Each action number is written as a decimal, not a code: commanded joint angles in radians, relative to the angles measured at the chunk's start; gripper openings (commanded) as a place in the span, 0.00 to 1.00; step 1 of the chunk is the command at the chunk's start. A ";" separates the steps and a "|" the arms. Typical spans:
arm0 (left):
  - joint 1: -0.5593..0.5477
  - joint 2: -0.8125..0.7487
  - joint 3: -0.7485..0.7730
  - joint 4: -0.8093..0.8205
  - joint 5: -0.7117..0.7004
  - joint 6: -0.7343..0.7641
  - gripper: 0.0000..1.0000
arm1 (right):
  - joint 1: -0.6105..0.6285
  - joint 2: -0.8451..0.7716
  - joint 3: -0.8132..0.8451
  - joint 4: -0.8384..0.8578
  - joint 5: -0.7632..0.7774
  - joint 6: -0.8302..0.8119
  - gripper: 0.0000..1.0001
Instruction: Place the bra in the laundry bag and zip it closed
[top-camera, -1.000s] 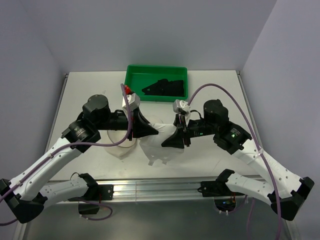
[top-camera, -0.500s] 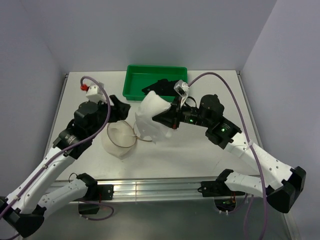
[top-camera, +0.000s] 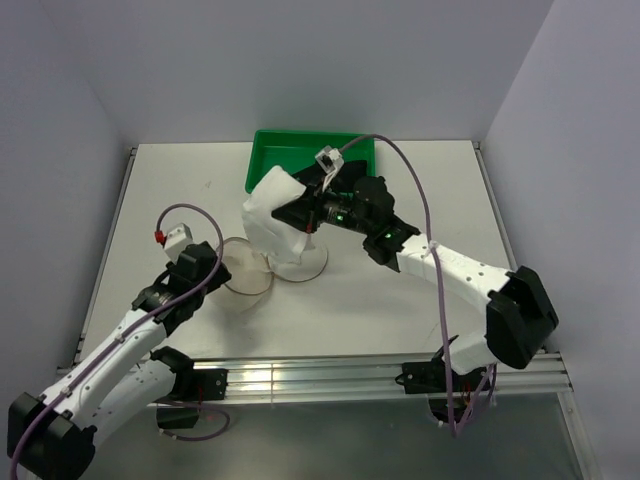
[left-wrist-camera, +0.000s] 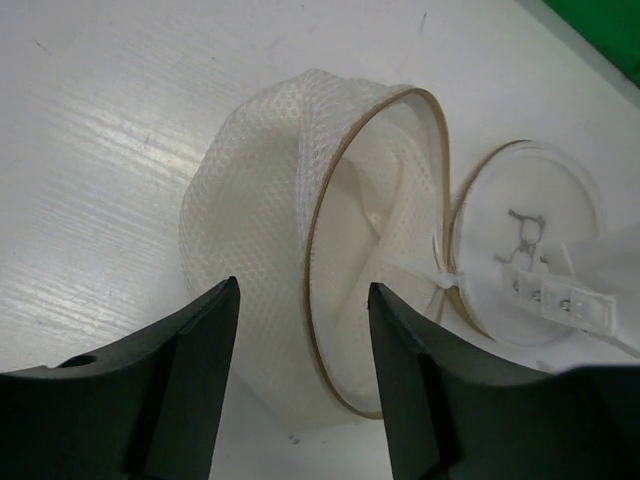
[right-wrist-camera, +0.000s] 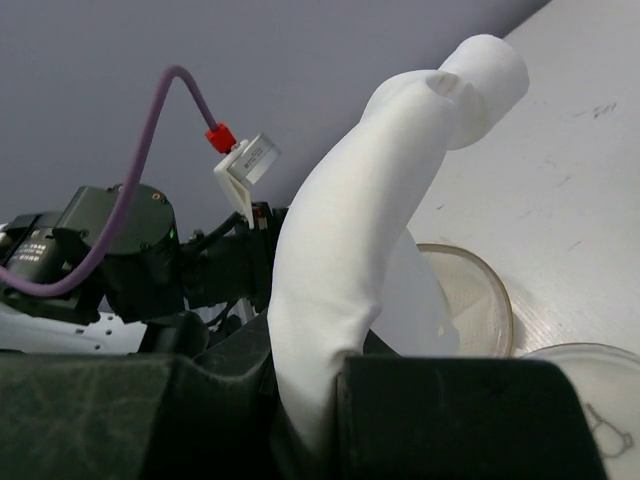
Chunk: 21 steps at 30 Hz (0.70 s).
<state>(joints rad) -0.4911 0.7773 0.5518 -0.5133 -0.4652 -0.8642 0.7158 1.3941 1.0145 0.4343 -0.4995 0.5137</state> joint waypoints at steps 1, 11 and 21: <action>0.006 0.059 -0.021 0.129 -0.016 -0.033 0.59 | 0.011 0.061 0.061 0.162 -0.001 0.054 0.00; 0.017 0.136 -0.049 0.272 -0.038 0.007 0.00 | 0.047 0.339 0.093 0.328 -0.033 0.138 0.00; 0.020 -0.010 -0.066 0.459 0.092 0.047 0.00 | 0.145 0.537 0.091 0.357 -0.067 0.157 0.00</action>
<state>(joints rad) -0.4755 0.7883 0.4770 -0.1745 -0.4362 -0.8490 0.8326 1.9076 1.0649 0.7097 -0.5377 0.6643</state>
